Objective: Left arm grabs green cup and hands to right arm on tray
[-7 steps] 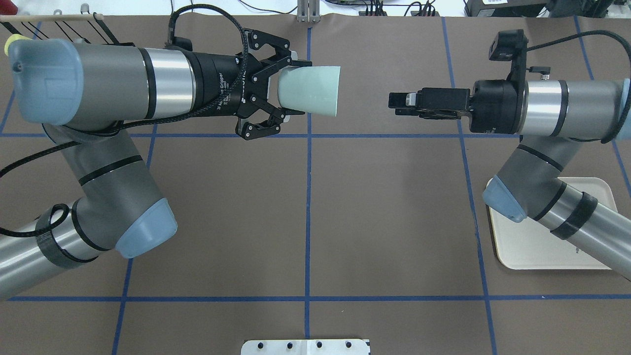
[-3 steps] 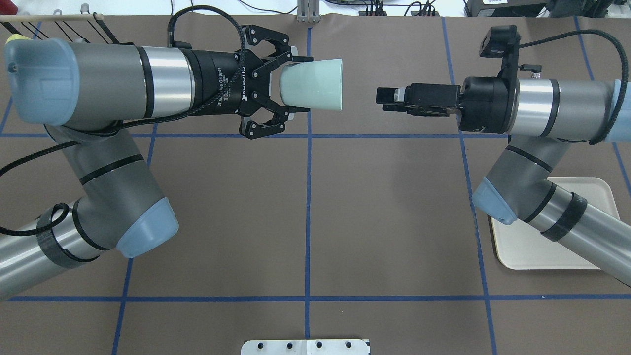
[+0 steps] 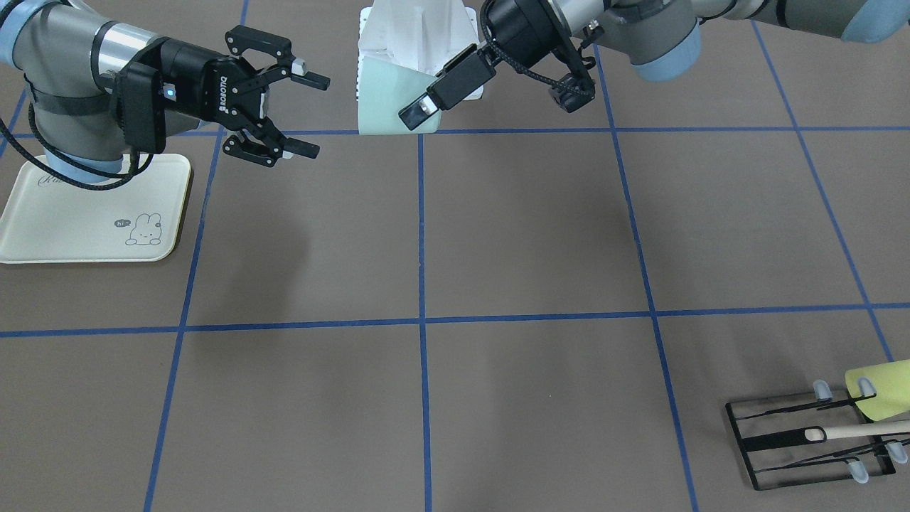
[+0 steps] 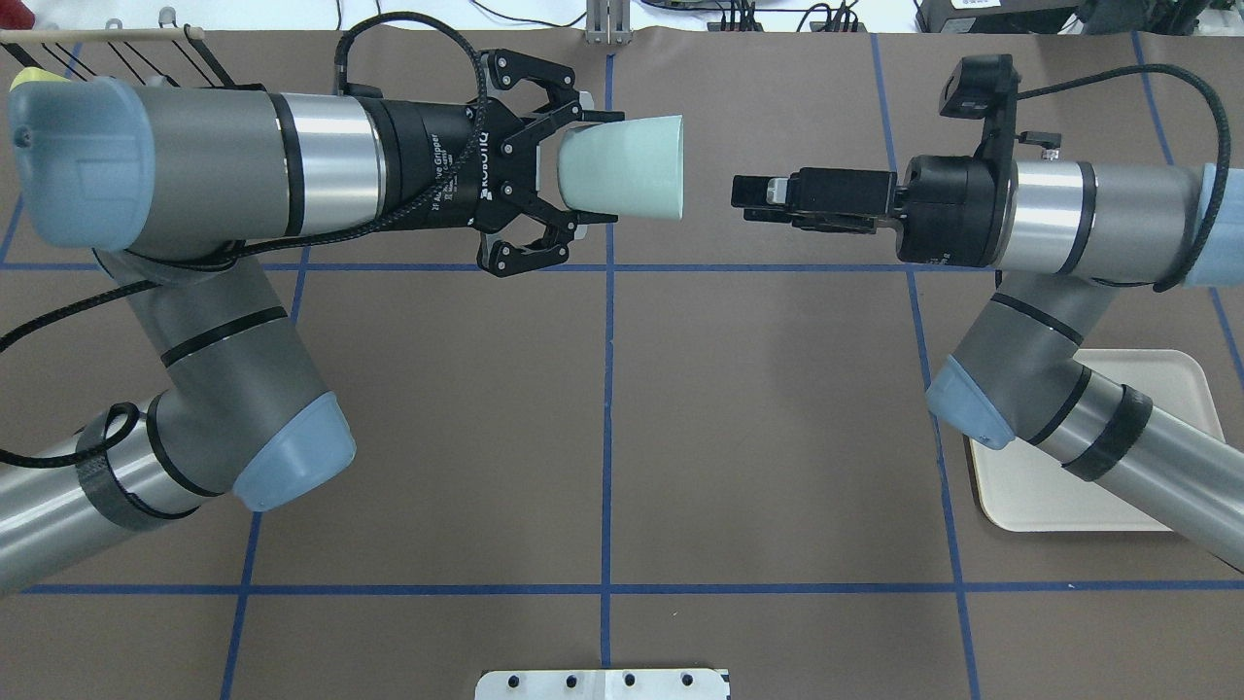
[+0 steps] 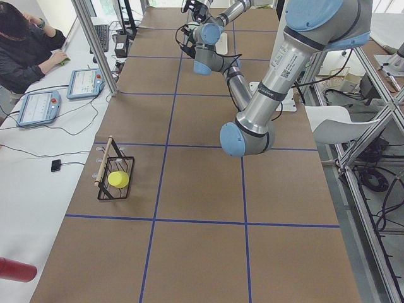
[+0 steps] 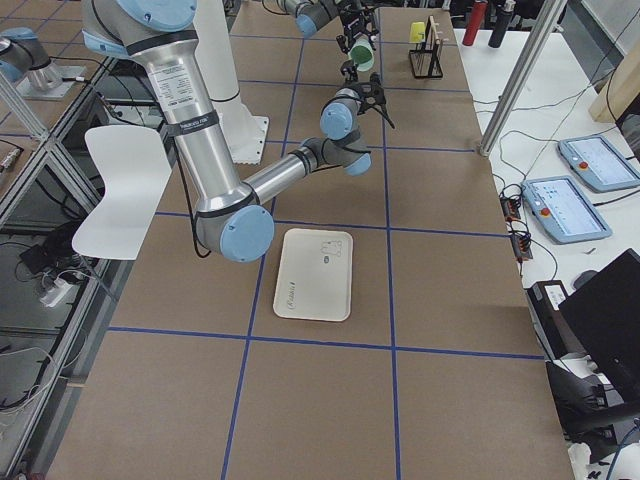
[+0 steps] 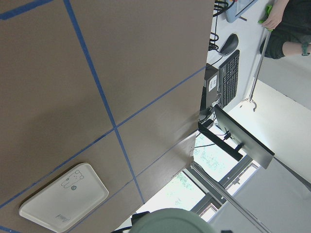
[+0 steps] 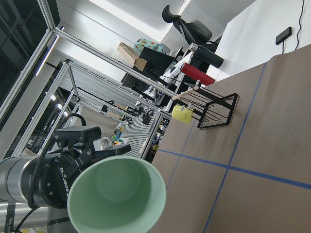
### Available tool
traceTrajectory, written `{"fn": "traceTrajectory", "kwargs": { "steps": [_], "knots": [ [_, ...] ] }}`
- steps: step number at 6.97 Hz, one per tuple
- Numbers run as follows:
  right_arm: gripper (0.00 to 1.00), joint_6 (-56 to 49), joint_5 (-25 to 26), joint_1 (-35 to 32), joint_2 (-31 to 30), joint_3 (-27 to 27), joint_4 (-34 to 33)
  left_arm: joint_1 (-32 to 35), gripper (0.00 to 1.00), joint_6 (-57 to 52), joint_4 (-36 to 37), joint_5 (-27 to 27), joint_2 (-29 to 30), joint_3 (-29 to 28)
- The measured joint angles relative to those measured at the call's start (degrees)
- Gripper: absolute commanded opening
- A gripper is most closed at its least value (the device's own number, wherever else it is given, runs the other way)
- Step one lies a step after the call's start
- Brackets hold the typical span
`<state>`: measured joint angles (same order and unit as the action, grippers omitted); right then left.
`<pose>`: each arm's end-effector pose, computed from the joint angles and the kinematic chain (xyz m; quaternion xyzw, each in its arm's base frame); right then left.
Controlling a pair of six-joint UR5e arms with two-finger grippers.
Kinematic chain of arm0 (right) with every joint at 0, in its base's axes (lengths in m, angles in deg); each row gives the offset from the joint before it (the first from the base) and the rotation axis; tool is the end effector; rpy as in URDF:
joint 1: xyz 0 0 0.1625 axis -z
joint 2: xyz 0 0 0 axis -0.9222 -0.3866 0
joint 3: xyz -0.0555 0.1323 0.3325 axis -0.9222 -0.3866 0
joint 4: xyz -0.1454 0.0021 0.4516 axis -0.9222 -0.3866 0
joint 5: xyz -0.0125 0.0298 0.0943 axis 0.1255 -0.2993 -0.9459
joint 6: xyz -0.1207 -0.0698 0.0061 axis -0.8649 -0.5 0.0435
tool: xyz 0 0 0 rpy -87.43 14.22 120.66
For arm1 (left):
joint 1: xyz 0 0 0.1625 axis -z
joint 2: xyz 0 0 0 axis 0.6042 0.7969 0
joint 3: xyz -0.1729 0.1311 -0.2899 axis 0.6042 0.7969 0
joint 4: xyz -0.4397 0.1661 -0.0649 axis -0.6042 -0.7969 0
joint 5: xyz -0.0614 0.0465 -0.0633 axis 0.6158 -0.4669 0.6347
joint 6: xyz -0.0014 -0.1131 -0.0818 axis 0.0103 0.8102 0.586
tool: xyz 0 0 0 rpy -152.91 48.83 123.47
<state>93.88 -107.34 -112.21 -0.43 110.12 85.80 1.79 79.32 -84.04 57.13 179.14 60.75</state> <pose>-0.3683 -0.4726 0.1354 0.2416 -0.8353 -0.0061 0.4938 0.4072 -0.4498 -0.0318 -0.2460 0.7482 -0.3977 0.4706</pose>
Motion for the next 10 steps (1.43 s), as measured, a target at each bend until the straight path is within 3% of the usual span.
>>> {"fn": "traceTrajectory", "kwargs": {
  "steps": [7,10],
  "knots": [
    [0.85,-0.04,0.96,0.56,-0.04,-0.23,-0.01,-2.91,0.37,0.39,-0.07,-0.09,1.50,-0.65],
    [0.72,-0.07,1.12,1.64,-0.04,-0.25,-0.01,-2.92,0.37,0.42,-0.07,-0.10,1.66,-0.82]
  ]
}}
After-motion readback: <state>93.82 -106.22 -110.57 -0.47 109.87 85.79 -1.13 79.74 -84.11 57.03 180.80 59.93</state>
